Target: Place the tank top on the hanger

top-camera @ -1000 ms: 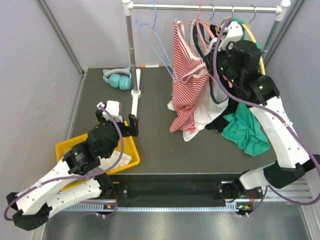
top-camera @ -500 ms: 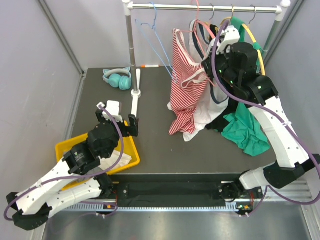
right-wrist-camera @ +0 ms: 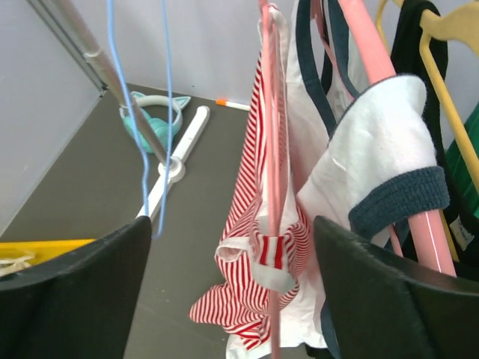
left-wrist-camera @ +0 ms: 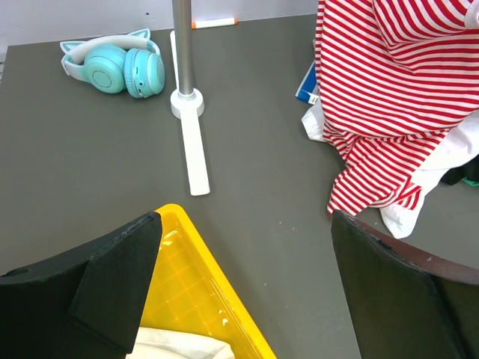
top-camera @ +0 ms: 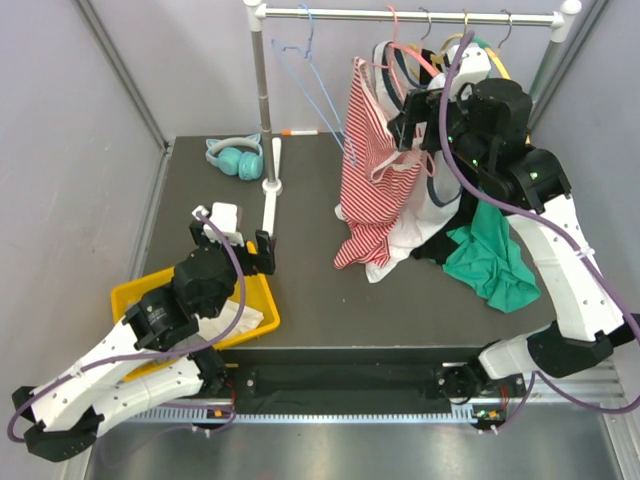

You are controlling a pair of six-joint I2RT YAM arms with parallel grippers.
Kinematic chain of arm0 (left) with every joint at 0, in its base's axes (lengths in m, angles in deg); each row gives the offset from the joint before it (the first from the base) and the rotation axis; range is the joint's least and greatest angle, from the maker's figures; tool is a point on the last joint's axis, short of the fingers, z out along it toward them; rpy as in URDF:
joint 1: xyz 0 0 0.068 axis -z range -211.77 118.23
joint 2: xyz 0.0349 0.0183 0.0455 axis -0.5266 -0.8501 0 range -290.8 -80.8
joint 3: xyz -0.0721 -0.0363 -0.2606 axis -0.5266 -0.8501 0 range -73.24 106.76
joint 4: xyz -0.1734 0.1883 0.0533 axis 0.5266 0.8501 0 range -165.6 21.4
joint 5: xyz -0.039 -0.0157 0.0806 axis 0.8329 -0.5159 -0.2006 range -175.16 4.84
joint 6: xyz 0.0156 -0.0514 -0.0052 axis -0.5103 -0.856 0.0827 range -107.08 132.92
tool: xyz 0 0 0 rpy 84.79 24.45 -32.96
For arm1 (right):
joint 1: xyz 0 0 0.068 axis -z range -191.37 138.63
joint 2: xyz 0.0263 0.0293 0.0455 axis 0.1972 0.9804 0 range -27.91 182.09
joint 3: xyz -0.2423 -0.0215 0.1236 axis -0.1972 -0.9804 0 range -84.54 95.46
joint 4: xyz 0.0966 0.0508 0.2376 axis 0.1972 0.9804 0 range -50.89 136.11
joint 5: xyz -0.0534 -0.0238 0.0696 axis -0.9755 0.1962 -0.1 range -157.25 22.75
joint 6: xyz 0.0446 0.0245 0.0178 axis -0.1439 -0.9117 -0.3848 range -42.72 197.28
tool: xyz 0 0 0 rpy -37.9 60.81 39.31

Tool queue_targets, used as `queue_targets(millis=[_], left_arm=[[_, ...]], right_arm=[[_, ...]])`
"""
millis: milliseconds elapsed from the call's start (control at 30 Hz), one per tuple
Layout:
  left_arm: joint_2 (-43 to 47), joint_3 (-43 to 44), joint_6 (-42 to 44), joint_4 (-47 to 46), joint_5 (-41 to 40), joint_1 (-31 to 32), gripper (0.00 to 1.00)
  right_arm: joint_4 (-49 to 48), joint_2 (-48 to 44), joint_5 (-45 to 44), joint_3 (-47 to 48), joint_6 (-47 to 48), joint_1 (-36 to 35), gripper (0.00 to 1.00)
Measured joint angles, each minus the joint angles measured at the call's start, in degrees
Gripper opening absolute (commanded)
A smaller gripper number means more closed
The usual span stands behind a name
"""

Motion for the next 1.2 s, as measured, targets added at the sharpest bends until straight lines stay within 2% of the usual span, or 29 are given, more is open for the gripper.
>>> queue_targets(millis=[167, 333, 400, 533, 667, 867, 1000, 1200], left_arm=[[0.37, 0.00, -0.02, 0.07, 0.00, 0.00, 0.99], [0.35, -0.02, -0.26, 0.07, 0.00, 0.00, 0.99], [0.37, -0.09, -0.68, 0.07, -0.02, 0.00, 0.99], [0.28, -0.59, -1.77, -0.11, -0.07, 0.00, 0.99], [-1.22, -0.70, -2.62, -0.31, -0.22, -0.02, 0.99], [-2.21, -2.03, -3.19, -1.81, 0.28, -2.32, 0.99], [-0.57, -3.26, -4.31, -1.36, 2.14, -7.21, 0.99], [1.18, -3.30, -4.96, 0.04, 4.00, -8.09, 0.99]], right_arm=[[0.24, -0.76, 2.89, 1.05, 0.50, 0.00, 0.98], [-0.52, -3.26, 6.64, 0.11, 2.99, -0.33, 1.00], [-0.42, -5.01, 6.16, -0.66, 5.03, -2.23, 1.00], [-0.15, -8.59, 3.80, -2.16, 10.23, -10.51, 1.00], [-0.90, -12.37, 2.75, -8.79, 11.47, -15.91, 1.00], [-5.14, -17.55, 2.99, -29.66, 6.78, -18.88, 1.00], [-5.31, -21.90, 3.72, -43.41, 1.81, -16.74, 1.00], [-5.46, -31.82, 6.69, -54.29, -3.13, -0.76, 1.00]])
